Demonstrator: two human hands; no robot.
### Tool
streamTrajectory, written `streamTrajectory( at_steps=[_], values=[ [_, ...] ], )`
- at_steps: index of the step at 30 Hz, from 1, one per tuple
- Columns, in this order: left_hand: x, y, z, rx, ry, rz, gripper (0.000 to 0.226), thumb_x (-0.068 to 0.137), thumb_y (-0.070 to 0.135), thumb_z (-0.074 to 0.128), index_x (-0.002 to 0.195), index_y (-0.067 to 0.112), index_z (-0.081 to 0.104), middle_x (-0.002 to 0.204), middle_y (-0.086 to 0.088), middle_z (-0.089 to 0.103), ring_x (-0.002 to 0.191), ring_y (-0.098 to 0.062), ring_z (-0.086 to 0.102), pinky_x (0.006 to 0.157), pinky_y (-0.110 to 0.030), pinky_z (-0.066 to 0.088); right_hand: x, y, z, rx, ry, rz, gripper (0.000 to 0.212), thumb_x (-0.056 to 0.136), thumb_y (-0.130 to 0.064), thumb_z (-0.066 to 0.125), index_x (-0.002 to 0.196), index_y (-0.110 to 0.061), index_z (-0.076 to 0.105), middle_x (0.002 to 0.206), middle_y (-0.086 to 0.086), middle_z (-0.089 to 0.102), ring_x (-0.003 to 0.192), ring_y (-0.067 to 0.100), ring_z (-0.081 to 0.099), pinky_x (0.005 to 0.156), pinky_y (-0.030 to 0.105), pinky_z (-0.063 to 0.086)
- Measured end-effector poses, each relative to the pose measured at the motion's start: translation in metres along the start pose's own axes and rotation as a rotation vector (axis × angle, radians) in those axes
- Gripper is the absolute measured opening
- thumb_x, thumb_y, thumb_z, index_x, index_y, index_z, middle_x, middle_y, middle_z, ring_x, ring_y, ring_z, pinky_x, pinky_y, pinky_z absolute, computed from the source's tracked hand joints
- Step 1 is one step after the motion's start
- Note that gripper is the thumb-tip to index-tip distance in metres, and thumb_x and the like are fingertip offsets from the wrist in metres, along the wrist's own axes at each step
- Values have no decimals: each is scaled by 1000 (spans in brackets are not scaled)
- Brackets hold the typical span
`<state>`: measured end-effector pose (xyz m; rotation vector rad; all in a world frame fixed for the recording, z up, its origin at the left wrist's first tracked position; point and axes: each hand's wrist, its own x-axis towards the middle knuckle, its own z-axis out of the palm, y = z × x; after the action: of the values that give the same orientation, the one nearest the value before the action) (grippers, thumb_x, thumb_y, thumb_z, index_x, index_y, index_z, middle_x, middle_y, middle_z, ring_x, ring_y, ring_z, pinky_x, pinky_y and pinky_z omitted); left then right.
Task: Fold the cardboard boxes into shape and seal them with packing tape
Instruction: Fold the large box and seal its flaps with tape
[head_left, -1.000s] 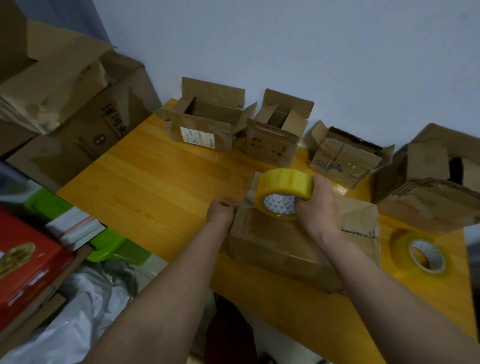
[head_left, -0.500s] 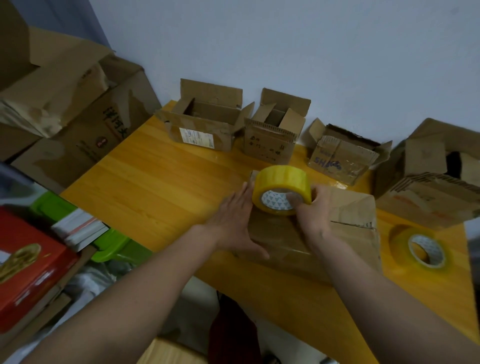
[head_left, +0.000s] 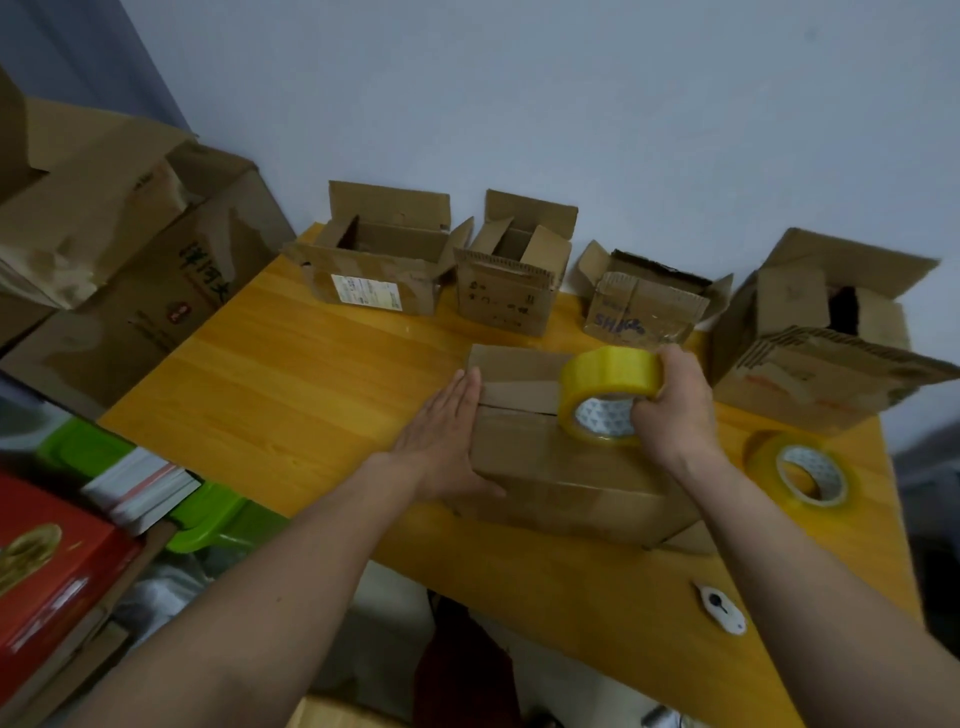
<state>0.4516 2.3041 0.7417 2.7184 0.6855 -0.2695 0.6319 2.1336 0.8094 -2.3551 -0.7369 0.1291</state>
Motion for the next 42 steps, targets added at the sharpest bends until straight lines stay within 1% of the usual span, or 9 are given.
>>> streamTrajectory(
  at_steps=[9, 14, 17, 21, 26, 32, 35, 39, 42],
  values=[
    [6, 32, -11, 96, -19, -100, 154, 48, 78, 73, 146, 11, -25, 157, -4, -22, 145, -25, -19, 118, -40, -5, -10, 41, 8, 294, 97, 264, 22, 91, -14, 59, 112, -17, 51, 118, 9, 56, 115, 28, 51, 96, 41, 44],
    [11, 40, -16, 228, -31, -91, 150, 51, 83, 66, 148, 6, -18, 157, -11, -19, 144, -29, -21, 109, -37, -18, -12, 45, 17, 277, 73, 364, 42, 89, -22, 64, 126, -8, 52, 127, 15, 53, 121, 32, 48, 103, 47, 41],
    [10, 40, -15, 238, -54, -67, 150, 53, 84, 63, 146, 3, -23, 155, -10, -29, 141, -25, -30, 117, -40, -14, -11, 43, 18, 220, 66, 377, 48, 87, -27, 67, 130, -11, 52, 130, 14, 49, 125, 33, 42, 106, 47, 38],
    [11, 39, -15, 241, -84, -50, 150, 55, 86, 60, 144, 1, -26, 152, -13, -34, 141, -25, -31, 120, -41, -5, -11, 41, 17, 312, 52, 341, 32, 93, -28, 58, 123, -22, 47, 122, 6, 57, 119, 28, 50, 99, 48, 43],
    [9, 38, -12, 211, -56, -36, 149, 56, 86, 58, 144, 3, -28, 154, -11, -31, 142, -24, -28, 120, -40, -7, -13, 36, 11, 394, 121, 128, 25, 95, -13, 51, 107, -32, 39, 91, -16, 50, 96, 14, 52, 76, 31, 42],
    [7, 32, -10, 175, -38, -36, 149, 55, 88, 57, 143, 6, -31, 154, -8, -31, 142, -22, -28, 118, -38, -11, -6, 48, -16, 235, 170, 77, 48, 92, -2, 47, 131, -28, 37, 120, 2, 54, 109, 22, 50, 83, 36, 44],
    [10, 37, -8, 174, -32, -30, 149, 54, 88, 56, 142, 7, -32, 154, -8, -32, 142, -22, -28, 119, -40, -10, 0, 72, -39, 143, 293, 152, 58, 87, 3, 50, 138, -23, 37, 133, 8, 49, 125, 28, 43, 98, 46, 42],
    [15, 44, -7, 199, -35, -23, 149, 54, 89, 55, 142, 7, -33, 154, -9, -31, 142, -24, -29, 120, -42, -7, 4, 80, -36, 324, 388, 363, 50, 89, 0, 52, 137, -14, 43, 128, 11, 52, 124, 30, 44, 103, 45, 40],
    [16, 45, -9, 222, -35, -33, 149, 55, 85, 61, 143, 8, -32, 155, -11, -28, 143, -27, -26, 119, -40, -10, 1, 82, -23, 535, 312, 520, 22, 91, -17, 61, 112, -9, 60, 103, 9, 63, 105, 31, 58, 88, 40, 48]
  ],
)
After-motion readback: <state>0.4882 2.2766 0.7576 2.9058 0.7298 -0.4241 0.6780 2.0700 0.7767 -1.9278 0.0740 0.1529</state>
